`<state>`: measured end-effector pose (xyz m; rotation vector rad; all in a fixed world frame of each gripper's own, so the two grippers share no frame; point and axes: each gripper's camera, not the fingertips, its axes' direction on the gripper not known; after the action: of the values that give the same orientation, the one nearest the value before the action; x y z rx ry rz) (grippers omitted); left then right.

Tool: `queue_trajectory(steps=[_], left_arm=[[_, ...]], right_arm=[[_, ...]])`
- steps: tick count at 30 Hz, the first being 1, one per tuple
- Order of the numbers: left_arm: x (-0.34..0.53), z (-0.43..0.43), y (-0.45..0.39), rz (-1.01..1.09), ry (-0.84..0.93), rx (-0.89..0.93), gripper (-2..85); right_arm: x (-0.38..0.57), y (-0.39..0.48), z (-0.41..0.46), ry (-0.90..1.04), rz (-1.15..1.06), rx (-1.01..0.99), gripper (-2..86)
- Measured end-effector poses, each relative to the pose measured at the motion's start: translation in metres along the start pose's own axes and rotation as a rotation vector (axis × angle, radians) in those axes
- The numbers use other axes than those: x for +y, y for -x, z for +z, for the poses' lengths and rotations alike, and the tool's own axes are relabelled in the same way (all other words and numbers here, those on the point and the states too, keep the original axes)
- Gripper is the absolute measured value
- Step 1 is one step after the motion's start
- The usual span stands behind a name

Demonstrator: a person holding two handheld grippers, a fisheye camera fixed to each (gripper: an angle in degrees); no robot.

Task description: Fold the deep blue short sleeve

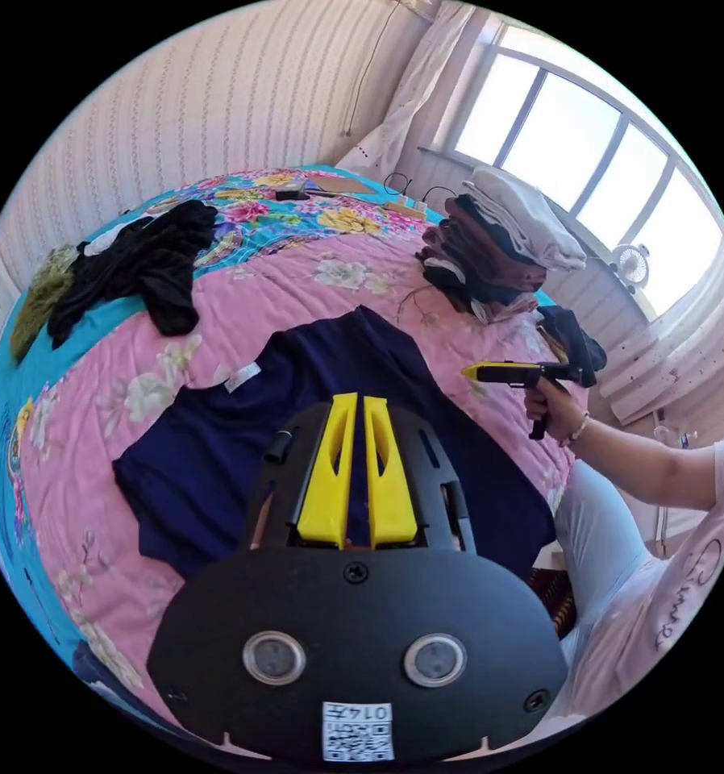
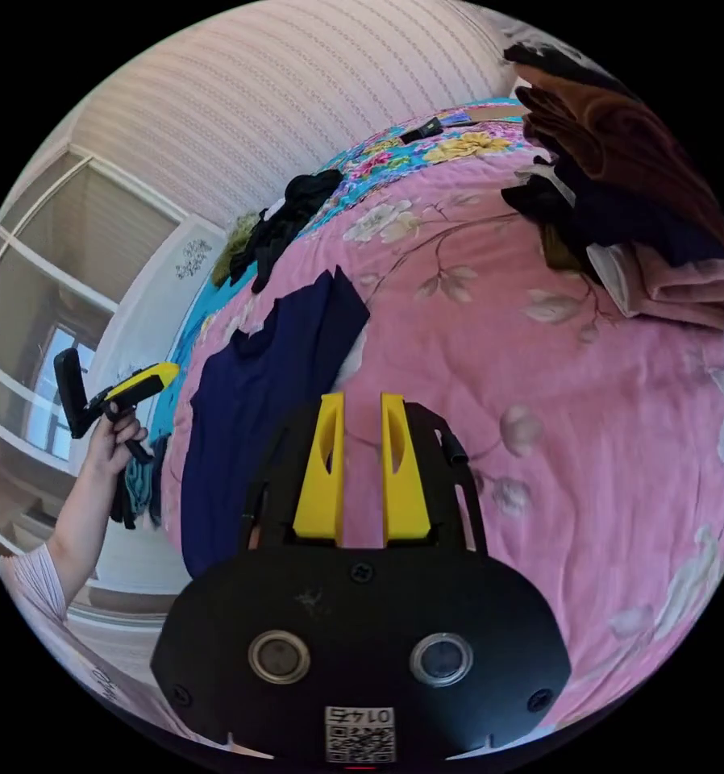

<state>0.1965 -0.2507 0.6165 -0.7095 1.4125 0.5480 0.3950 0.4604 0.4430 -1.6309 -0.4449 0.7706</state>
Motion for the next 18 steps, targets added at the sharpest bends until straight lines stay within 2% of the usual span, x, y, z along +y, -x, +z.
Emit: queue_trajectory(steps=[4,9,12,15,18], left_arm=[[-0.087,0.066,0.0,0.007,0.094,-0.033,0.1],[-0.179,0.163,0.002,-0.015,0.264,-0.02,6.2],[-0.208,0.196,0.002,-0.035,0.33,0.054,3.7],[-0.228,0.211,-0.01,0.06,0.389,0.025,-0.1],[-0.246,0.206,-0.02,0.148,0.37,0.04,-0.8]], right_arm=[[-0.031,-0.024,0.027,-0.044,0.12,-0.102,8.1],[-0.041,-0.055,0.044,-0.069,0.261,-0.19,4.8],[-0.047,-0.07,0.047,-0.032,0.303,-0.263,1.6],[-0.044,-0.075,0.048,0.004,0.272,-0.357,0.4],[-0.031,-0.074,0.034,-0.021,0.253,-0.397,0.1]])
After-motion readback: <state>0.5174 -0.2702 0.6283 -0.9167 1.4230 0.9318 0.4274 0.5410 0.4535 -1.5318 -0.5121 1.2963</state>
